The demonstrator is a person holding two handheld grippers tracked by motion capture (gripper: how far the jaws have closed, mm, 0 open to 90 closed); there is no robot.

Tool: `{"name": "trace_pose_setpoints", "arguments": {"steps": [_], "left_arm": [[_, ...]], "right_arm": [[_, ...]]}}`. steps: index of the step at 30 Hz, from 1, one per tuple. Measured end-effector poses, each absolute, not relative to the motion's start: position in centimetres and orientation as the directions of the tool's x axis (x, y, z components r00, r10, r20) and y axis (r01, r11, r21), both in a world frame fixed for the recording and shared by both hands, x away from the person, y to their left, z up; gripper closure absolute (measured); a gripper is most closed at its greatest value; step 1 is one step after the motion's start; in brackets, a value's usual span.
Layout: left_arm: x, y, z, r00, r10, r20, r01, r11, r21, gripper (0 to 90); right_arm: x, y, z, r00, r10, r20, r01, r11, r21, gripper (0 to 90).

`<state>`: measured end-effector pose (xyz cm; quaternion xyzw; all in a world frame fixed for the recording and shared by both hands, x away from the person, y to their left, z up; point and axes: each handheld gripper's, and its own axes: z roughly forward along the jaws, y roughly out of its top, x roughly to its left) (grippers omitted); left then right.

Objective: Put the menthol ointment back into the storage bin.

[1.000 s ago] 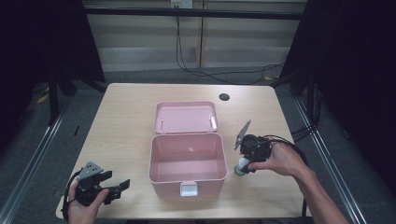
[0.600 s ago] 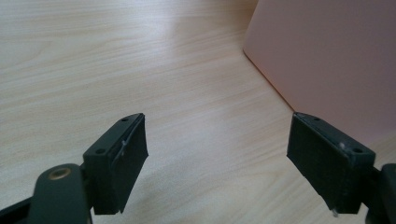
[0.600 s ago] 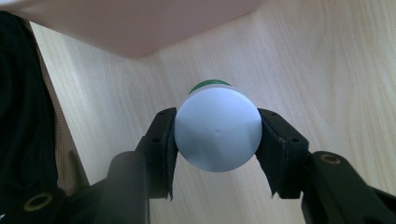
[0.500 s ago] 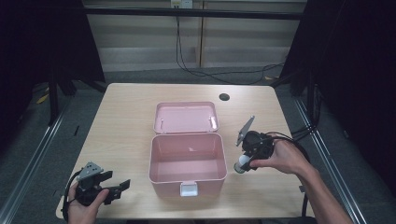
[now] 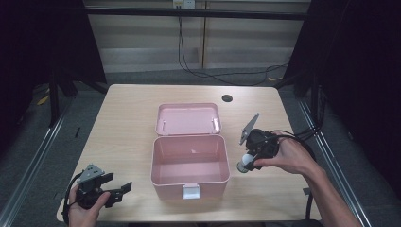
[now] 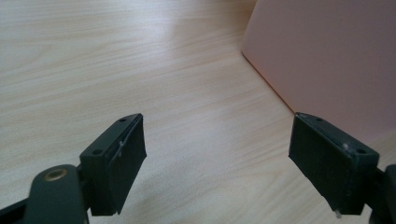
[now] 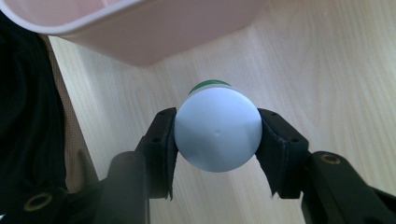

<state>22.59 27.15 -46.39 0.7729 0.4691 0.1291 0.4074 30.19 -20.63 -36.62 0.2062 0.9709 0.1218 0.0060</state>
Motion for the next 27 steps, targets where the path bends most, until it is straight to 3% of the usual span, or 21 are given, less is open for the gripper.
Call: {"name": "trace_pose_setpoints", "arguments": {"steps": [27], "left_arm": [[22.5, 26.8, -46.4, 0.532, 0.833, -0.151, 0.610, -0.254, 0.750, 18.4]], "right_arm": [[30.3, -20.0, -31.9, -0.917, 0.399, -0.018, 0.376, 0.878, 0.296, 51.2]]}}
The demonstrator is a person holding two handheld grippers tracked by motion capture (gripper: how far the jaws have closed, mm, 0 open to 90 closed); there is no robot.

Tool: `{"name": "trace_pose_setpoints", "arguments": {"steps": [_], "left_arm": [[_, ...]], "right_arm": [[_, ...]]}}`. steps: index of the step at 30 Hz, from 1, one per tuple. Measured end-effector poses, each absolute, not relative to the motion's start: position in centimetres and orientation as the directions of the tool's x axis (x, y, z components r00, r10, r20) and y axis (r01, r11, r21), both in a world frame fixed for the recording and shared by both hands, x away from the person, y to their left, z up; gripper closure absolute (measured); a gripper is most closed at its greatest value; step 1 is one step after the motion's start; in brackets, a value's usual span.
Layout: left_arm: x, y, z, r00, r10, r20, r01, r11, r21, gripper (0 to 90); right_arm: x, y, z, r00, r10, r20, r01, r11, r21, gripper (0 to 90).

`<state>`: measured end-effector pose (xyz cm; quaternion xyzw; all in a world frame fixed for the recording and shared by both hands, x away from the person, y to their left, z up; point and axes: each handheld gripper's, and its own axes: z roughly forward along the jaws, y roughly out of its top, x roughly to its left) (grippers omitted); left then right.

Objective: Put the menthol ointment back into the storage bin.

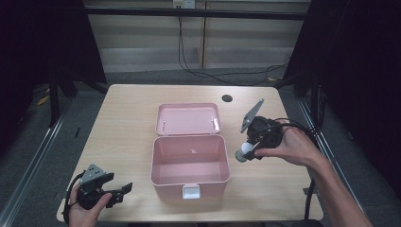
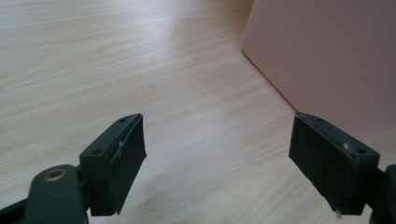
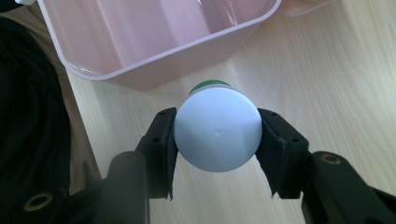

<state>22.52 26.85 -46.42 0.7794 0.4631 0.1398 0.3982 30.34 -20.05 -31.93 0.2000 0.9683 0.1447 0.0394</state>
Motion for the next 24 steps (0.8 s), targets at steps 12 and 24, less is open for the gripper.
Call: {"name": "trace_pose_setpoints", "arguments": {"steps": [12, 24], "left_arm": [[22.5, 26.9, -46.5, 0.529, 0.834, -0.157, 0.615, -0.250, 0.748, 18.4], [22.4, 26.9, -46.4, 0.536, 0.831, -0.151, 0.606, -0.254, 0.754, 18.5]], "right_arm": [[30.4, -19.5, -29.7, -0.919, 0.392, -0.036, 0.360, 0.875, 0.324, 51.2], [30.6, -16.9, -27.8, -0.939, 0.340, -0.045, 0.306, 0.891, 0.334, 51.2]]}}
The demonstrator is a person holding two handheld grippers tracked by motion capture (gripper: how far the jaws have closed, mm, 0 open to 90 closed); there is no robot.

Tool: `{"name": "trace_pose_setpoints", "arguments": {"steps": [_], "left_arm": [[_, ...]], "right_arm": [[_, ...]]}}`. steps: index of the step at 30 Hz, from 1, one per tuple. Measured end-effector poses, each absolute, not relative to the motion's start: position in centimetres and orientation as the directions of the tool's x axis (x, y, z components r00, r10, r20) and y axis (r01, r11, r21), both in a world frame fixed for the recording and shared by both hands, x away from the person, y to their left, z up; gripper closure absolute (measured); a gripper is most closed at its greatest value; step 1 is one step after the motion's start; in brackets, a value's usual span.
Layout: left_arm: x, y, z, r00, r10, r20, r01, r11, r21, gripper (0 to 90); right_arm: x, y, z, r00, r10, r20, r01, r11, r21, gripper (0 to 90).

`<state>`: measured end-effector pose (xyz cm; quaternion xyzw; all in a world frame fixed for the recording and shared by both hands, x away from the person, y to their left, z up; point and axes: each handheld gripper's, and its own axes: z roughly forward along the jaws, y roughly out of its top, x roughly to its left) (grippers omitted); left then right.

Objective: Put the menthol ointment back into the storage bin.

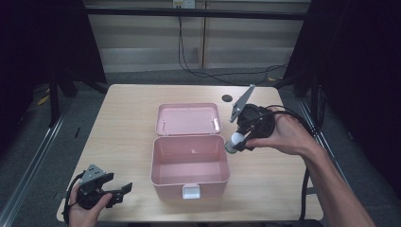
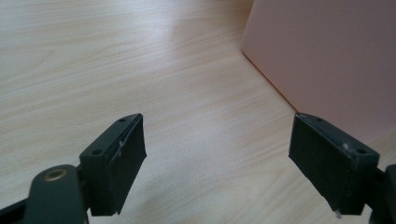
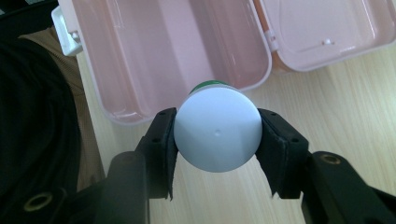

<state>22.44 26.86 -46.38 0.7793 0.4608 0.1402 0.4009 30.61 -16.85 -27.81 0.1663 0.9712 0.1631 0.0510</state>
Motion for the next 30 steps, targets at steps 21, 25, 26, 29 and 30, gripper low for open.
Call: {"name": "trace_pose_setpoints", "arguments": {"steps": [21, 25, 26, 29, 30], "left_arm": [[22.3, 27.0, -46.3, 0.536, 0.830, -0.155, 0.600, -0.246, 0.761, 18.6], [22.3, 27.0, -46.2, 0.536, 0.830, -0.155, 0.599, -0.245, 0.763, 18.6], [22.3, 27.0, -46.2, 0.538, 0.829, -0.153, 0.598, -0.246, 0.763, 18.6], [22.3, 27.1, -46.2, 0.539, 0.828, -0.153, 0.598, -0.248, 0.762, 18.6], [22.3, 27.1, -46.3, 0.541, 0.826, -0.158, 0.598, -0.246, 0.762, 18.6]], "right_arm": [[31.7, -11.0, -28.3, -0.975, 0.220, -0.041, 0.195, 0.925, 0.326, 51.2], [32.0, -9.8, -28.6, -0.978, 0.203, -0.046, 0.178, 0.930, 0.323, 51.2], [32.1, -9.4, -28.7, -0.980, 0.192, -0.050, 0.166, 0.932, 0.323, 51.2], [32.2, -8.4, -28.8, -0.981, 0.186, -0.051, 0.162, 0.936, 0.312, 51.2], [32.3, -8.2, -28.9, -0.983, 0.175, -0.052, 0.151, 0.939, 0.311, 51.2]]}}
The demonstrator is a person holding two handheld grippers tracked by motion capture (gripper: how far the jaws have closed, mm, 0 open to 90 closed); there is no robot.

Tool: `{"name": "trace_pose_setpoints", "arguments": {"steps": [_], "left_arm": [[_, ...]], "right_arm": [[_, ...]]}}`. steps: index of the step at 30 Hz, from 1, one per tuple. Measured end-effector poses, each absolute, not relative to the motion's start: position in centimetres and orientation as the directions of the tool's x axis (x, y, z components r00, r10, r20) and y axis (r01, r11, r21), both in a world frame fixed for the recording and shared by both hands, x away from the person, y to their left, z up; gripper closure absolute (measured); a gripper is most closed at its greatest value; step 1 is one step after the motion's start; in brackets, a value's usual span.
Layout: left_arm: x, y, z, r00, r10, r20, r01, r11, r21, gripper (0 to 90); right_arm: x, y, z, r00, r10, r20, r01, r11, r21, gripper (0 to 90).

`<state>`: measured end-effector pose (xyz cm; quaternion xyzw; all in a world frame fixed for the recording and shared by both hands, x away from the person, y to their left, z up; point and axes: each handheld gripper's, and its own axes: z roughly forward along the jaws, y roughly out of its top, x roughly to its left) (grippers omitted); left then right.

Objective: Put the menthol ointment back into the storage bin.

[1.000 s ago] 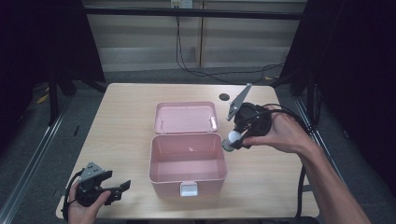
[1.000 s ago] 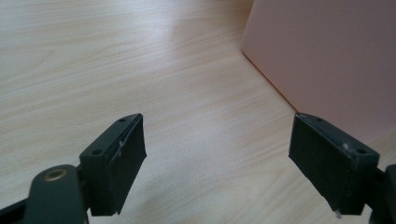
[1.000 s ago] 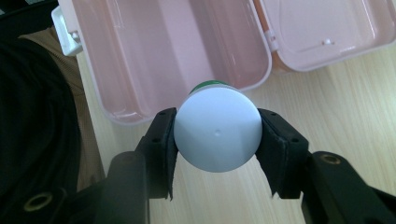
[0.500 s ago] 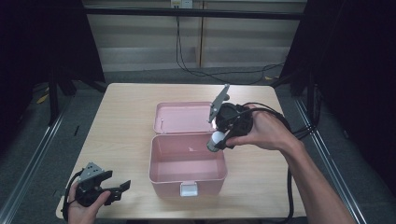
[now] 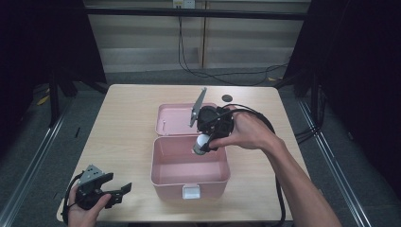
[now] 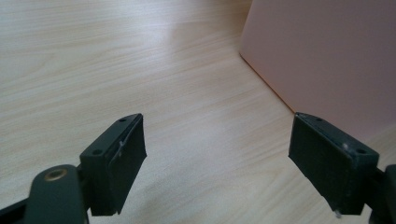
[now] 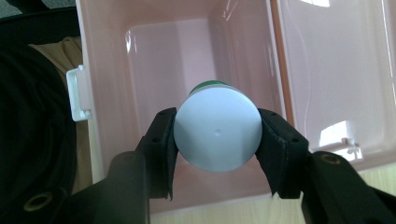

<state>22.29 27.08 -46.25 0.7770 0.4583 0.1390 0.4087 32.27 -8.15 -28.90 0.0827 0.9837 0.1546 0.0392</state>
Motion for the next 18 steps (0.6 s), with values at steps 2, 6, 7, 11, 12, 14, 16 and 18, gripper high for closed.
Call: {"name": "trace_pose_setpoints", "arguments": {"steps": [2, 6, 7, 11, 12, 14, 16, 18], "left_arm": [[22.3, 27.1, -46.3, 0.540, 0.826, -0.158, 0.598, -0.245, 0.763, 18.6], [22.3, 27.1, -46.2, 0.539, 0.827, -0.159, 0.597, -0.243, 0.765, 18.6], [22.3, 27.1, -46.2, 0.540, 0.827, -0.159, 0.597, -0.242, 0.765, 18.6], [22.3, 27.2, -46.2, 0.536, 0.829, -0.159, 0.599, -0.241, 0.764, 18.6], [22.3, 27.2, -46.2, 0.536, 0.829, -0.159, 0.599, -0.241, 0.764, 18.6], [22.3, 27.2, -46.2, 0.535, 0.829, -0.161, 0.598, -0.237, 0.765, 18.6], [22.3, 27.3, -46.2, 0.535, 0.830, -0.160, 0.598, -0.238, 0.766, 18.6], [22.3, 27.3, -46.2, 0.535, 0.829, -0.161, 0.599, -0.238, 0.765, 18.6]], "right_arm": [[32.4, -7.7, -29.0, -0.985, 0.167, -0.047, 0.144, 0.940, 0.310, 51.2], [32.7, -6.8, -29.5, -0.988, 0.152, -0.038, 0.134, 0.943, 0.306, 51.2], [32.8, -6.5, -29.6, -0.988, 0.149, -0.036, 0.131, 0.944, 0.304, 51.3], [32.9, -5.5, -30.1, -0.991, 0.130, -0.026, 0.117, 0.949, 0.292, 51.2], [33.0, -5.2, -30.3, -0.993, 0.114, -0.022, 0.103, 0.951, 0.291, 51.2], [33.0, -4.8, -30.5, -0.993, 0.113, -0.016, 0.104, 0.952, 0.286, 51.2], [33.2, -4.3, -30.8, -0.994, 0.110, -0.014, 0.102, 0.953, 0.286, 51.2], [33.3, -4.0, -31.0, -0.995, 0.103, -0.006, 0.097, 0.952, 0.289, 51.2]]}}
